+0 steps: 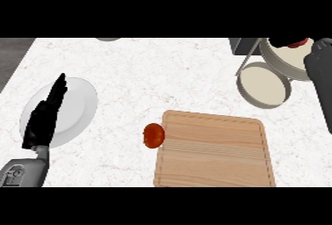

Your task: Pick the bell pepper from the cutting board and place it in the tiered basket

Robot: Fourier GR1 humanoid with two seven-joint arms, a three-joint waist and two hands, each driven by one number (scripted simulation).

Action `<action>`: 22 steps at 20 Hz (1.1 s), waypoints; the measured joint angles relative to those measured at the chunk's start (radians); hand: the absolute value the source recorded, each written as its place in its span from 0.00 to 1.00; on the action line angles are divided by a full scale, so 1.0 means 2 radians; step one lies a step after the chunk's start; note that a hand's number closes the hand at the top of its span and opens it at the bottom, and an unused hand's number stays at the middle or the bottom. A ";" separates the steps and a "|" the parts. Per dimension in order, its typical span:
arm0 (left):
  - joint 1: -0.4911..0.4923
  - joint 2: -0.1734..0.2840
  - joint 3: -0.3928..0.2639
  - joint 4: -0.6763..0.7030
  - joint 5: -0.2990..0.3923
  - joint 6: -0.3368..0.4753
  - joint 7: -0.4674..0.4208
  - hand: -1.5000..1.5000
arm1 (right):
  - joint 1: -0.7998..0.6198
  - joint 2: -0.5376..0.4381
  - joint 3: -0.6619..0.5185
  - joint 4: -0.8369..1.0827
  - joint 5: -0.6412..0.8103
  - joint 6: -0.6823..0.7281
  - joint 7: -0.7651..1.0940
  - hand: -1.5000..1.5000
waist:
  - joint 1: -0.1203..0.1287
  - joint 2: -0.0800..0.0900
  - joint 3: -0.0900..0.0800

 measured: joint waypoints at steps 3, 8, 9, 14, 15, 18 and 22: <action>0.005 0.001 0.003 0.004 -0.001 -0.004 -0.010 0.50 | 0.011 0.007 -0.017 0.000 -0.018 0.004 0.006 0.00 | -0.001 -0.002 -0.001; -0.006 -0.001 0.009 0.012 -0.004 -0.008 -0.010 0.50 | 0.038 0.014 -0.046 -0.018 -0.047 -0.035 -0.022 0.00 | -0.002 -0.002 0.000; -0.009 0.000 0.011 0.011 -0.001 -0.011 -0.009 0.50 | 0.037 0.013 -0.054 -0.013 -0.052 -0.047 -0.029 0.00 | 0.000 -0.001 0.000; 0.002 -0.002 0.016 0.010 -0.003 -0.015 -0.014 0.50 | 0.051 0.014 -0.073 -0.052 -0.071 -0.082 -0.041 0.00 | 0.000 0.001 0.001; -0.001 -0.002 0.017 0.013 -0.003 -0.016 -0.014 0.50 | 0.052 0.012 -0.077 -0.060 -0.073 -0.087 -0.041 0.00 | -0.001 0.001 0.001; 0.007 -0.004 0.016 0.000 -0.006 -0.017 -0.009 0.50 | 0.060 0.003 -0.081 -0.101 -0.074 -0.089 -0.016 0.00 | -0.002 0.001 0.002; 0.006 -0.007 0.017 -0.005 -0.011 -0.014 0.000 0.50 | 0.084 -0.016 -0.104 -0.158 -0.097 -0.062 0.026 0.00 | -0.007 0.000 0.002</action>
